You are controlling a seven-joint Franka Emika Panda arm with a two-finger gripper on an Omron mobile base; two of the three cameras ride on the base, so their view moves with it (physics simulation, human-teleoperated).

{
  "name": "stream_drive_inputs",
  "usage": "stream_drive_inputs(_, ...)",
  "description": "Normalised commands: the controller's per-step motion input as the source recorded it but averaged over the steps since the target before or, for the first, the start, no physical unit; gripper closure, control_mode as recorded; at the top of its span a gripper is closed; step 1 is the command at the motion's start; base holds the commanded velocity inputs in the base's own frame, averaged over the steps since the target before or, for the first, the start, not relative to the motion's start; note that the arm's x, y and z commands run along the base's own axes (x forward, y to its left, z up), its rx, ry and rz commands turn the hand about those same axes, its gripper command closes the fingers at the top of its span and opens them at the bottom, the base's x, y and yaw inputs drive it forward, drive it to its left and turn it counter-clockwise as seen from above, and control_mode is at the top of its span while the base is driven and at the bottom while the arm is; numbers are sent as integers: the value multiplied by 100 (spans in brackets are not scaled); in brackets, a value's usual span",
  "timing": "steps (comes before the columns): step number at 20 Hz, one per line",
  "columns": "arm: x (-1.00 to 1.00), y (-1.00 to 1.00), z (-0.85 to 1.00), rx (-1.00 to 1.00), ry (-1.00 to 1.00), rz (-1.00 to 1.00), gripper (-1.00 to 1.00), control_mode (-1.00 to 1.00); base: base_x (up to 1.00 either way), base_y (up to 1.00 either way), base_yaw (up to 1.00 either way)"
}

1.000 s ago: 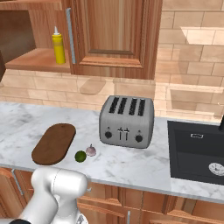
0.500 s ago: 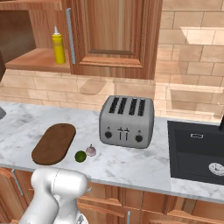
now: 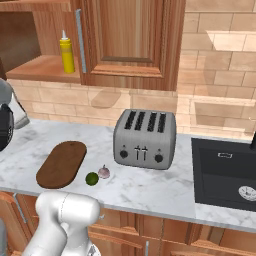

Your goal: Open the cabinet. Place the bowl and condiment on the counter. Then place the lime and garlic on the cutting board.

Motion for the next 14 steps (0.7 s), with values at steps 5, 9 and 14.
stream_drive_inputs(5,37,0,-3,17,-14,0,-100,-100,0,0,0)
stream_drive_inputs(9,19,3,-1,15,-7,0,-100,-100,0,0,0)
stream_drive_inputs(14,16,1,-1,14,-1,0,-100,-100,0,0,0)
